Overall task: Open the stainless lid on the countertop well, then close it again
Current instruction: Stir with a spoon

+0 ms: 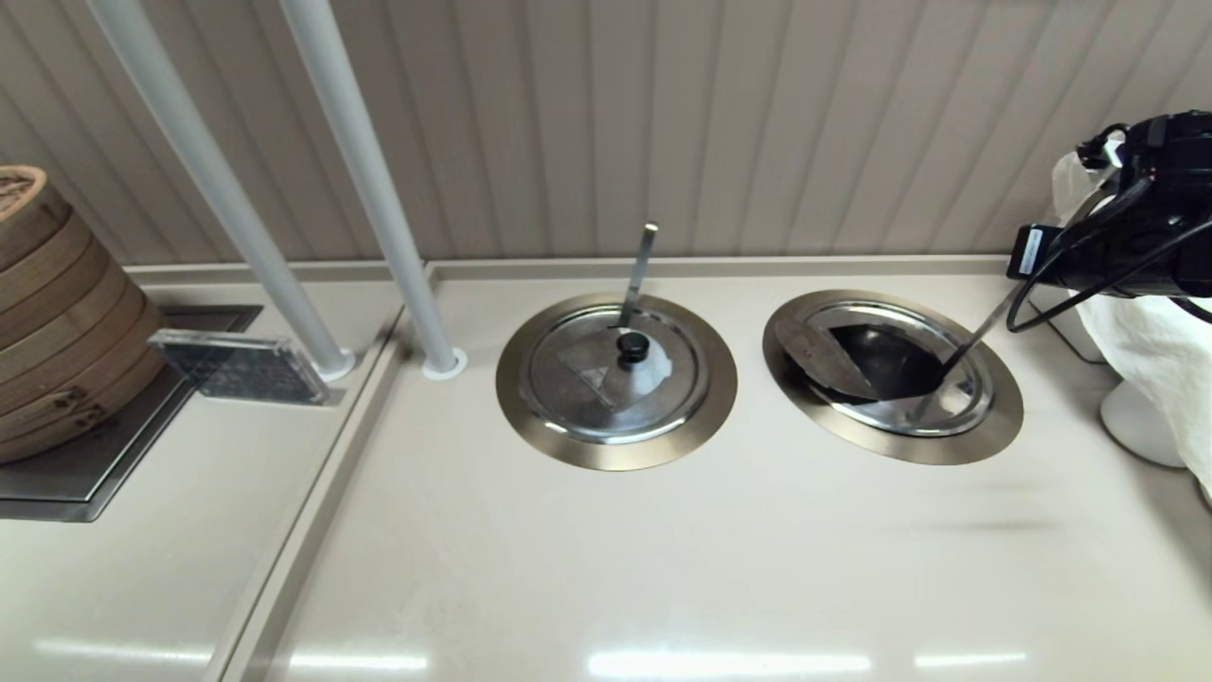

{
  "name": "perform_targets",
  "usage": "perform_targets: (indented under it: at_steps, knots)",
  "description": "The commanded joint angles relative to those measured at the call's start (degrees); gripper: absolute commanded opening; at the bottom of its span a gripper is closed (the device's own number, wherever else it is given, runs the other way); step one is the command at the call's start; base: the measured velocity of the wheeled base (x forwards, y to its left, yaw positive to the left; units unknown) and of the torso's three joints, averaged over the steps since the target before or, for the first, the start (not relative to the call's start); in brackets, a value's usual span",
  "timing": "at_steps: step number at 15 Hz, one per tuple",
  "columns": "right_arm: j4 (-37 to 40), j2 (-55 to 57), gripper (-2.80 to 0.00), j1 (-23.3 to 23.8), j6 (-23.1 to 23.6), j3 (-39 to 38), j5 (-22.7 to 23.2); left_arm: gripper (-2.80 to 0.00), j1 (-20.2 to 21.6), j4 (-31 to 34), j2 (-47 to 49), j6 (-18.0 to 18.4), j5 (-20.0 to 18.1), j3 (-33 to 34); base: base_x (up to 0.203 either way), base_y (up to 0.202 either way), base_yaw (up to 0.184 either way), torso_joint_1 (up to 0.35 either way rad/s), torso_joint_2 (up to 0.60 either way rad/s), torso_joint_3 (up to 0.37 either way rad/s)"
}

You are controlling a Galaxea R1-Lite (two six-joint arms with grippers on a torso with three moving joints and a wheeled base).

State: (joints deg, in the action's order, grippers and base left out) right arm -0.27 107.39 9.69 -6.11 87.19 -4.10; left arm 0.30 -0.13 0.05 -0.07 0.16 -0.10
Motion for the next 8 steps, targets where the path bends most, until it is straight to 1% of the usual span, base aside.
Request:
perform_targets:
  at_steps: [1, 3, 6, 8]
  knots:
    - [-0.22, 1.5, -2.8, 0.59, 0.04, 0.59, -0.02, -2.8, 0.05, -0.04, 0.04, -0.01, 0.02, 0.01, 0.0, 0.0, 0.0, 0.0, 0.0, 0.0]
    - [-0.65, 2.82, -2.8, -1.1, -0.73, 2.24, -0.06, -2.8, -0.04, -0.04, 0.04, -0.01, 0.02, 0.01, 0.0, 0.0, 0.0, 0.0, 0.0, 0.0]
    - [-0.95, 5.45, -2.8, -4.78, -4.19, 7.24, -0.25, -2.8, 0.05, 0.03, 0.04, -0.01, 0.02, 0.01, 0.0, 0.0, 0.0, 0.0, 0.0, 0.0]
    - [-0.96, 6.8, -2.8, -7.49, -5.12, 9.49, -1.81, -2.8, 0.05, 0.01, 0.04, -0.01, 0.02, 0.01, 0.0, 0.0, 0.0, 0.0, 0.0, 0.0]
